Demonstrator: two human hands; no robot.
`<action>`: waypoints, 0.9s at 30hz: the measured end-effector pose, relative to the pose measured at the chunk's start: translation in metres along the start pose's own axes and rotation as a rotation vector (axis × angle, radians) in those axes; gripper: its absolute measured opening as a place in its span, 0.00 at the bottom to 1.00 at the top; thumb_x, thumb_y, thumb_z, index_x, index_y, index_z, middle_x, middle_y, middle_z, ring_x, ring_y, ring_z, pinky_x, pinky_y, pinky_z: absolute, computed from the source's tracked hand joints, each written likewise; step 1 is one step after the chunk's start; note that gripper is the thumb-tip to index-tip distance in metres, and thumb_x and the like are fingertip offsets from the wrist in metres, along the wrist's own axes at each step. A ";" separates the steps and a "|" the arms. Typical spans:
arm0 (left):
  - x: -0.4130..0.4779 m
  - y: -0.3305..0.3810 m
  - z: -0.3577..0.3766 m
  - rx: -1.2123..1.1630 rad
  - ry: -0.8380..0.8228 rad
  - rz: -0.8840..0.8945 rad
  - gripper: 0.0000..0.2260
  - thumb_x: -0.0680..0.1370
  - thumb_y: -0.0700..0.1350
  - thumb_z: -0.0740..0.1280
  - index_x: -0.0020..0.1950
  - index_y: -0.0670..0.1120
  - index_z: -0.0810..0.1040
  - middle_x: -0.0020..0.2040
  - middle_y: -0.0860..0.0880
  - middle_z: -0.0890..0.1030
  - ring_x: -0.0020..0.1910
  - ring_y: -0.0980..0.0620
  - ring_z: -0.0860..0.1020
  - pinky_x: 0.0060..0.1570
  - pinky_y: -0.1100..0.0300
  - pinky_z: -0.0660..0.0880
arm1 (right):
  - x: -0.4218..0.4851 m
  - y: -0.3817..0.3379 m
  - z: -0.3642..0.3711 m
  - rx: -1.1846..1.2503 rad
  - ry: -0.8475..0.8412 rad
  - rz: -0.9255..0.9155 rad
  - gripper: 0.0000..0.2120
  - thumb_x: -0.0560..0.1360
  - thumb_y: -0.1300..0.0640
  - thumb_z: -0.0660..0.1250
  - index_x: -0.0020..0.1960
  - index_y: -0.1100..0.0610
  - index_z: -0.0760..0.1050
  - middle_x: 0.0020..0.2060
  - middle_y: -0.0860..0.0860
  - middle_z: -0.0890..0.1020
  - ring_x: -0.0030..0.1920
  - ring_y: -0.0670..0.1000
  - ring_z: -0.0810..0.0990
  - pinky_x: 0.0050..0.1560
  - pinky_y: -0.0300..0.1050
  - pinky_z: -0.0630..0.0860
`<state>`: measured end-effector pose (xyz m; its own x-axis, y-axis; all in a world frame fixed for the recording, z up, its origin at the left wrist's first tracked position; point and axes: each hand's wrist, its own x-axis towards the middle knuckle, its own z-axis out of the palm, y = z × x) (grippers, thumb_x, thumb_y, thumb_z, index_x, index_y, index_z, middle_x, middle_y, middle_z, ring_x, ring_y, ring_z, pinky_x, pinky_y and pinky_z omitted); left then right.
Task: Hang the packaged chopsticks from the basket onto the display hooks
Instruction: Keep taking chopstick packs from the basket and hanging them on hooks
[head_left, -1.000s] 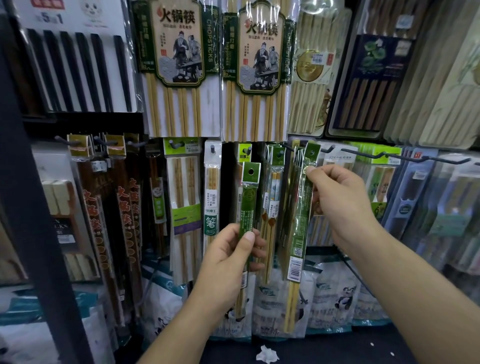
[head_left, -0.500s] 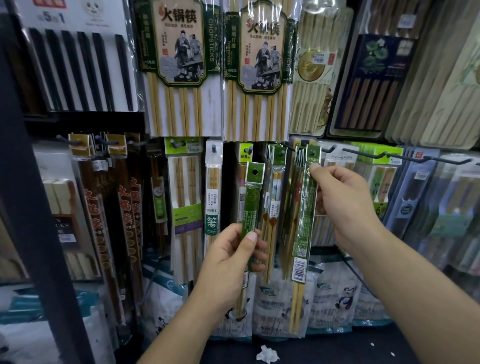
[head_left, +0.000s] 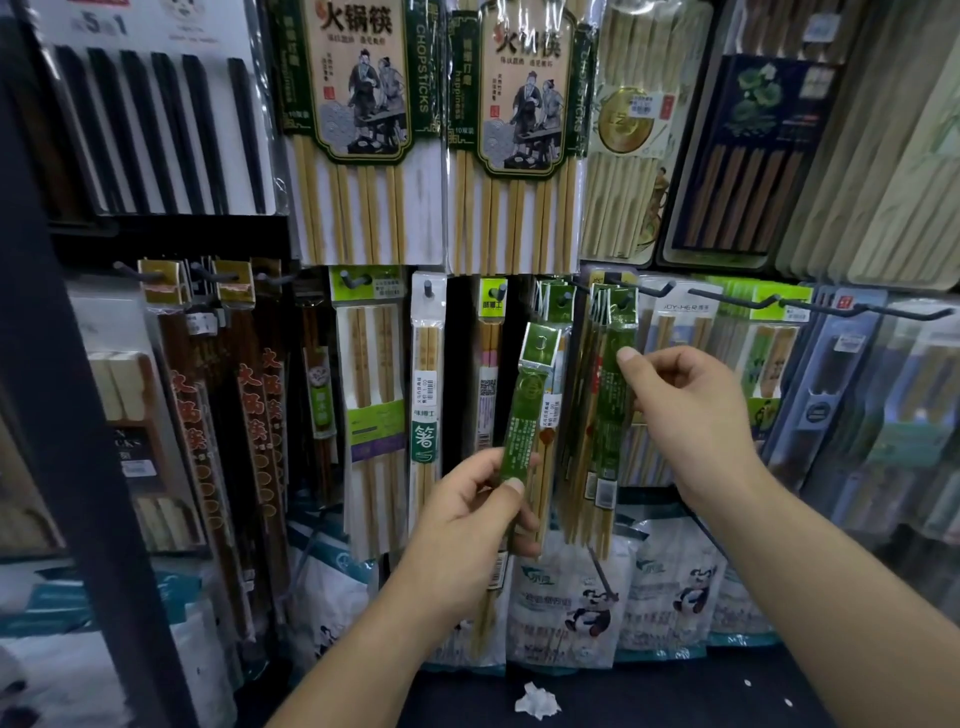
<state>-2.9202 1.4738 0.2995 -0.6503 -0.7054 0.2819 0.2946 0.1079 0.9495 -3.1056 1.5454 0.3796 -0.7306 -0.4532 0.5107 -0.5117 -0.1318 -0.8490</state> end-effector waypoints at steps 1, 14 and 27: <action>0.002 0.001 0.002 0.006 -0.005 0.004 0.13 0.85 0.38 0.61 0.62 0.50 0.82 0.37 0.47 0.81 0.38 0.51 0.82 0.44 0.55 0.83 | -0.002 0.001 -0.002 -0.004 0.013 -0.020 0.11 0.78 0.46 0.71 0.43 0.53 0.80 0.33 0.45 0.78 0.33 0.41 0.75 0.39 0.39 0.73; 0.032 0.011 0.049 0.253 -0.023 0.113 0.13 0.82 0.42 0.69 0.62 0.58 0.78 0.50 0.52 0.81 0.48 0.61 0.79 0.50 0.68 0.77 | -0.005 -0.018 -0.009 0.180 -0.221 -0.097 0.09 0.80 0.54 0.69 0.41 0.51 0.82 0.29 0.47 0.79 0.31 0.43 0.77 0.30 0.34 0.72; 0.045 0.008 0.065 0.486 -0.015 0.177 0.20 0.82 0.47 0.67 0.74 0.55 0.70 0.41 0.67 0.75 0.36 0.66 0.76 0.39 0.71 0.74 | 0.024 -0.023 -0.004 0.148 -0.098 -0.027 0.15 0.80 0.53 0.69 0.39 0.61 0.78 0.27 0.49 0.75 0.27 0.45 0.73 0.30 0.36 0.72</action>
<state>-2.9926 1.4887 0.3288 -0.6313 -0.6371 0.4422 0.0438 0.5400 0.8405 -3.1134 1.5413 0.4122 -0.6663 -0.5305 0.5240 -0.4530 -0.2701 -0.8496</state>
